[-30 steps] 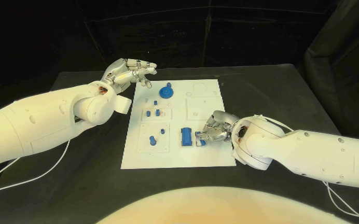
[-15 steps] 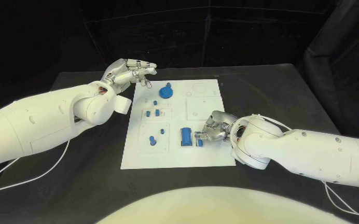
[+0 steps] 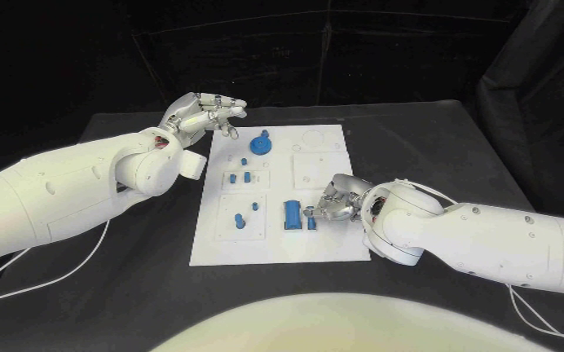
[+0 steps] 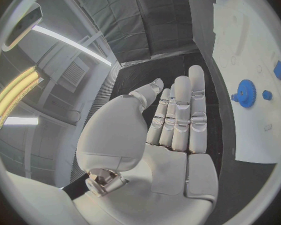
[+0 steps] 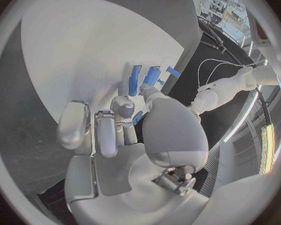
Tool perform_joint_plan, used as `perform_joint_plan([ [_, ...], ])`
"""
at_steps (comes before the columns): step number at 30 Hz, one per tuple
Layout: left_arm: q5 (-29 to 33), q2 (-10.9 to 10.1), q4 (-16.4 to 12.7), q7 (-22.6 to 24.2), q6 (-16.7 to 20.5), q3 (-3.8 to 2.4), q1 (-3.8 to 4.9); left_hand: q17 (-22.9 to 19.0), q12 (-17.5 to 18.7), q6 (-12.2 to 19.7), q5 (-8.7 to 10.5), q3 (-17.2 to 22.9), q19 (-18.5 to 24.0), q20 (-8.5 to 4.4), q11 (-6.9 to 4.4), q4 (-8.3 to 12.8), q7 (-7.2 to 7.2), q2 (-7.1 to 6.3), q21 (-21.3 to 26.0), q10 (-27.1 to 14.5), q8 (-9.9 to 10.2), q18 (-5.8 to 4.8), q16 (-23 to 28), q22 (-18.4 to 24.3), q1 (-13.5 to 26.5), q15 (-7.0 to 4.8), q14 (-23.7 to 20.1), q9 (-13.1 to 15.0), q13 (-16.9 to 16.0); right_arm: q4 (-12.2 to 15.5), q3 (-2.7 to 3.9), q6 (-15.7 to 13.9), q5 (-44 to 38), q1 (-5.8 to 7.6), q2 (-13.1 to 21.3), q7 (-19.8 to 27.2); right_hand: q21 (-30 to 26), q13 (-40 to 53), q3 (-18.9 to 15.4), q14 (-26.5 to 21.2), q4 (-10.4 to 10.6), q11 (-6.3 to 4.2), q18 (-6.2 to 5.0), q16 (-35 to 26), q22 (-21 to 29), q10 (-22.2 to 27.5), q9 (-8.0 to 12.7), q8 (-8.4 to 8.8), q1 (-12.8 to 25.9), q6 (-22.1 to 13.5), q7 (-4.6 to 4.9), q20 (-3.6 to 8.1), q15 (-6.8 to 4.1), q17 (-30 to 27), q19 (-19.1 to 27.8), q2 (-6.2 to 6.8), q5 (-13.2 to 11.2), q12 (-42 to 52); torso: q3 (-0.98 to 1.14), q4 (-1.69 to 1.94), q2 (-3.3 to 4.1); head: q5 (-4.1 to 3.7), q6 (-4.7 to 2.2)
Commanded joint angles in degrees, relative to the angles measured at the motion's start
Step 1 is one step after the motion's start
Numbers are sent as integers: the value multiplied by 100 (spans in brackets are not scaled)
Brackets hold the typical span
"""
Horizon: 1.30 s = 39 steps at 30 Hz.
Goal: Assemble the parts on the task board
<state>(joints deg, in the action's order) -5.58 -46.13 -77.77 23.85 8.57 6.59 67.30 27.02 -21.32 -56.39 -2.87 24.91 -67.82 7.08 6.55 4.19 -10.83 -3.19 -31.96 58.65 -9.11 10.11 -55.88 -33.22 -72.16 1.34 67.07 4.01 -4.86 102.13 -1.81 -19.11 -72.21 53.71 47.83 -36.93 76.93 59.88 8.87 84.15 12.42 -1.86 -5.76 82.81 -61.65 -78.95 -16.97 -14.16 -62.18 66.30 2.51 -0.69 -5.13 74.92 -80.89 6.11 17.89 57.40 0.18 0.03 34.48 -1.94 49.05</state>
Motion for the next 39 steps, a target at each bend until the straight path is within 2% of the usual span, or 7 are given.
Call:
perform_joint_plan([
  [1, 17, -1, -7, -2, -77, -4, 8, -8, -25, 27, 10, -33, -43, -1, -8, 11, 0, -12, 33, -35, -23, 25, -26, 5, -20, 21, -39, -7, -3, 3, 1, 93, -65, 5, -7, 7, 16, 10, -210, 358, 62, 37, 69, -11, 14, -15, -11, 33, 142, 7, 24, -33, -13, 301, -7, 63, -104, -39, 1, 0, 2, -9, 13],
  [7, 17, -2, -3, -12, -81, -4, 8, -8, -25, 27, 10, -33, -43, -1, -8, 11, 0, -12, 33, -35, -23, 25, -26, 5, -20, 21, -39, -7, -3, 11, 1, 201, -70, 5, -1, 25, 2, 0, -422, 350, 84, 38, 64, -35, 35, 7, -21, 56, 161, -1, 27, -34, -10, 271, 6, 96, -178, -94, 2, -1, -3, -12, 24],
  [17, 17, 0, 3, -20, -90, -4, 8, -8, -25, 27, 10, -33, -43, -1, -8, 11, 0, -12, 33, -35, -23, 25, -26, 5, -20, 21, -39, -7, -3, 72, 1, -6, -113, 5, 117, 288, -25, -18, -503, 337, -107, 46, 56, -84, 72, 52, -34, 110, -229, -32, 42, -35, -7, 210, 29, -184, 40, -208, 4, 0, -4, -18, 13],
  [21, 17, -1, 4, -20, -90, -4, 8, -10, -27, 30, 10, -36, -44, 0, -7, 8, 0, -11, 35, -39, -24, 25, -28, 7, -16, 22, -40, -7, -2, 94, 1, -337, 0, 6, 252, 1084, -162, -373, -627, 279, -177, 97, 13, -259, 327, 268, -2, 221, -318, -200, 109, -52, 29, -40, 136, -150, 46, -677, 3, -2, -4, -20, 9],
  [24, 17, -3, 6, -19, -91, -4, 8, -13, -30, 34, 10, -38, -45, 1, -6, 5, -1, -10, 37, -44, -25, 25, -30, 9, -10, 23, -41, -7, -2, 113, 1, -557, 87, 6, 379, 1952, -284, -589, -521, 246, -511, 198, -17, -385, 522, 462, 84, 457, -884, -582, 248, -110, 102, -202, 232, -260, 65, -973, 0, 1, -5, -30, -1],
  [31, 17, 9, 17, -23, -95, -3, 8, -13, -30, 34, 10, -38, -45, 1, -6, 5, -1, -10, 37, -44, -25, 25, -30, 9, -10, 23, -41, -7, -2, 14, -1, -861, -512, 6, 503, 2524, -328, -735, -153, 250, -994, 284, -29, -432, 572, 601, 234, 622, -1573, -698, 359, -198, 187, -240, 262, -432, -673, -1149, 1, -5, -3, -30, -25],
  [39, 17, 25, 26, -28, -103, -3, 7, -13, -30, 34, 10, -38, -45, 1, -6, 5, -1, -10, 37, -44, -25, 25, -30, 9, -10, 23, -41, -7, -2, -264, -3, -1021, -861, 3, 323, 2105, -265, -602, -248, 286, -915, 141, -17, -361, 451, 440, 151, 281, -1307, -148, 149, -138, 88, -131, 195, -413, -1001, -929, 8, 14, 8, -24, -24],
])
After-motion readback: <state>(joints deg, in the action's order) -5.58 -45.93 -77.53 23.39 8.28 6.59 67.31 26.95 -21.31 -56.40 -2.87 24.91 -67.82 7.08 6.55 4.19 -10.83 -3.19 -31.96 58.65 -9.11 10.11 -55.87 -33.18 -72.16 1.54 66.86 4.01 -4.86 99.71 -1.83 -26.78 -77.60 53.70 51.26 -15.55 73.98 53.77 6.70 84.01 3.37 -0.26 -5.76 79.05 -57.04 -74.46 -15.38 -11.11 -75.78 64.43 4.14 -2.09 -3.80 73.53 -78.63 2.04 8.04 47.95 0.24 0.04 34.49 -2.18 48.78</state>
